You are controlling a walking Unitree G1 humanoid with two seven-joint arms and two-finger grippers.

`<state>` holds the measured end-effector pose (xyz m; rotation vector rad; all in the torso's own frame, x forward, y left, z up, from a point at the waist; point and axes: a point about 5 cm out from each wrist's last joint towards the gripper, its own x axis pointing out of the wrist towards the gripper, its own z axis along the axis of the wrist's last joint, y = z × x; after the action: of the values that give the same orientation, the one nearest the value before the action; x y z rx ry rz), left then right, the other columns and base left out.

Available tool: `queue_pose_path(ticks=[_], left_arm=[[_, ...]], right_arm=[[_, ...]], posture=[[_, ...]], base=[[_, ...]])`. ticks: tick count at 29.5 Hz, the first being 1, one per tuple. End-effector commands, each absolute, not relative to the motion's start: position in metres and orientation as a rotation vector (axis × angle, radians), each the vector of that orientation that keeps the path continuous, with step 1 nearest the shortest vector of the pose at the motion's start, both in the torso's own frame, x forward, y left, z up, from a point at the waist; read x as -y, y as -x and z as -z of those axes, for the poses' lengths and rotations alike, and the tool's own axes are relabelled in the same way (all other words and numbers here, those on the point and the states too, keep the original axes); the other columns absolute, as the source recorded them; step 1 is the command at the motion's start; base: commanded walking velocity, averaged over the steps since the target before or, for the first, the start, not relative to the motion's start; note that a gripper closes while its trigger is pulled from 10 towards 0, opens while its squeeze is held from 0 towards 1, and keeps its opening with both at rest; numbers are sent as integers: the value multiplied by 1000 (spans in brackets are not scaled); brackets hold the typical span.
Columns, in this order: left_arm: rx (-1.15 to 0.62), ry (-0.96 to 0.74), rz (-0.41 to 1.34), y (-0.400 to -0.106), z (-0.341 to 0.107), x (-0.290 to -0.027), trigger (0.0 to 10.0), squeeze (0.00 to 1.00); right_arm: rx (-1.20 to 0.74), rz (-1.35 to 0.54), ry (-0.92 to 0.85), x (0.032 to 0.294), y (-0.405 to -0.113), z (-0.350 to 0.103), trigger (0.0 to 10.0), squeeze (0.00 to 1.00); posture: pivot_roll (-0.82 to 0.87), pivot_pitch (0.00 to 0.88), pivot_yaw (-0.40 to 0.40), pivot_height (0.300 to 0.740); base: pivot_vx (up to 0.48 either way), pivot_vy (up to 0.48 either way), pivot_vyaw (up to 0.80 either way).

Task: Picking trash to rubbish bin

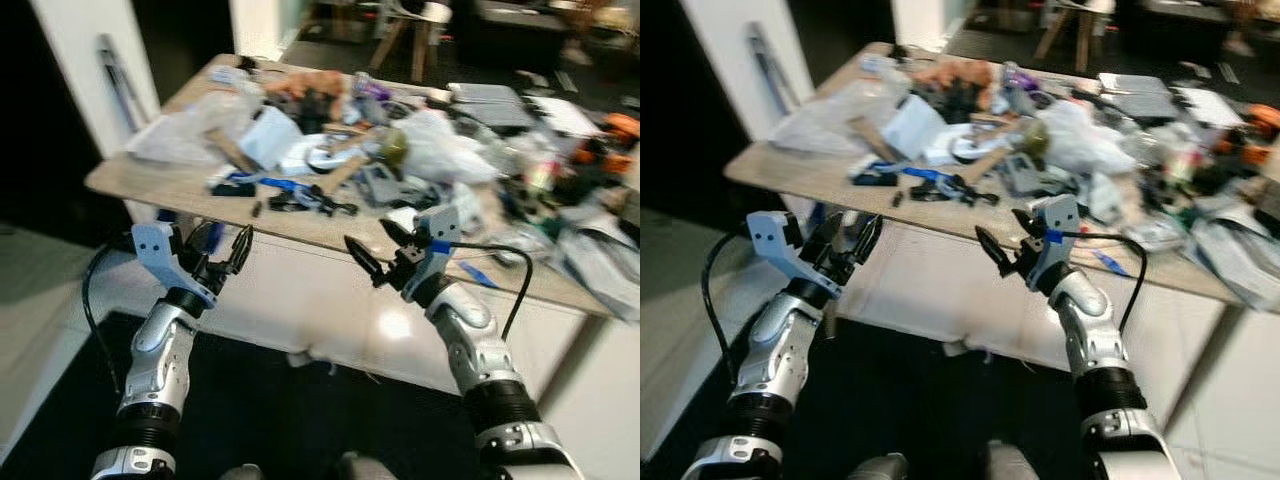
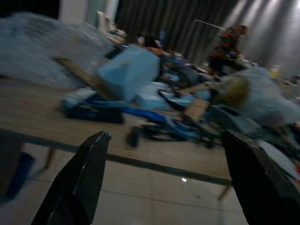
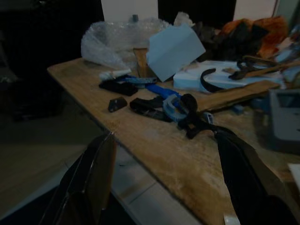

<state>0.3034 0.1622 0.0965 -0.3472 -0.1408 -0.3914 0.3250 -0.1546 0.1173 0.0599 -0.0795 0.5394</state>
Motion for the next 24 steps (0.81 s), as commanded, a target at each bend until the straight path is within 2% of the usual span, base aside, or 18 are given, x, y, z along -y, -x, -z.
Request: queue_pose_path(ticks=[1, 5, 6, 8, 10, 11, 12, 14, 17, 22, 24], left_arm=[[136, 346, 420, -304, -96, -157, 10000, 0], [151, 329, 484, -301, -99, -157, 10000, 0], [161, 304, 566, -297, -102, -156, 10000, 0], [161, 304, 566, -297, -102, -156, 10000, 0], [173, 273, 685, -288, -106, -157, 10000, 0], [173, 273, 685, -288, -106, -157, 10000, 0], [174, 257, 775, -281, -109, -162, 10000, 0], [178, 248, 823, -279, -114, -163, 10000, 0], [178, 246, 865, -276, -115, -161, 10000, 0], [180, 244, 911, -274, -117, -155, 10000, 0], [180, 246, 922, -273, -118, -155, 10000, 0]], right_arm=[[78, -523, -62, 159, -325, -118, 10000, 0], [74, -517, -56, 160, -326, -118, 10000, 0], [69, -510, -52, 162, -326, -118, 10000, 0], [69, -510, -52, 162, -326, -118, 10000, 0], [63, -487, -58, 165, -328, -120, 10000, 0], [63, -487, -58, 165, -328, -120, 10000, 0], [62, -445, -73, 172, -333, -124, 10000, 0], [69, -409, -65, 179, -337, -129, 10000, 0], [72, -393, -64, 183, -338, -131, 10000, 0], [51, -375, -71, 186, -339, -130, 10000, 0], [39, -375, -70, 186, -339, -129, 10000, 0]], posture=[[-7, 0, -30, 740], [-12, 0, -28, 740], [-14, 0, -29, 740], [-14, 0, -29, 740], [-10, 0, -31, 740], [-10, 0, -31, 740], [-10, 0, -31, 740], [-9, 0, -31, 740], [-12, 0, -32, 740], [-12, 0, -32, 740], [-12, 0, -32, 740]], base=[[262, 0, 0], [261, 0, 0], [274, 0, 0], [274, 0, 0], [259, 0, 0], [255, 0, 0], [0, 0, 0], [0, 0, 0], [0, 0, 0], [253, 0, 0], [281, 0, -775]])
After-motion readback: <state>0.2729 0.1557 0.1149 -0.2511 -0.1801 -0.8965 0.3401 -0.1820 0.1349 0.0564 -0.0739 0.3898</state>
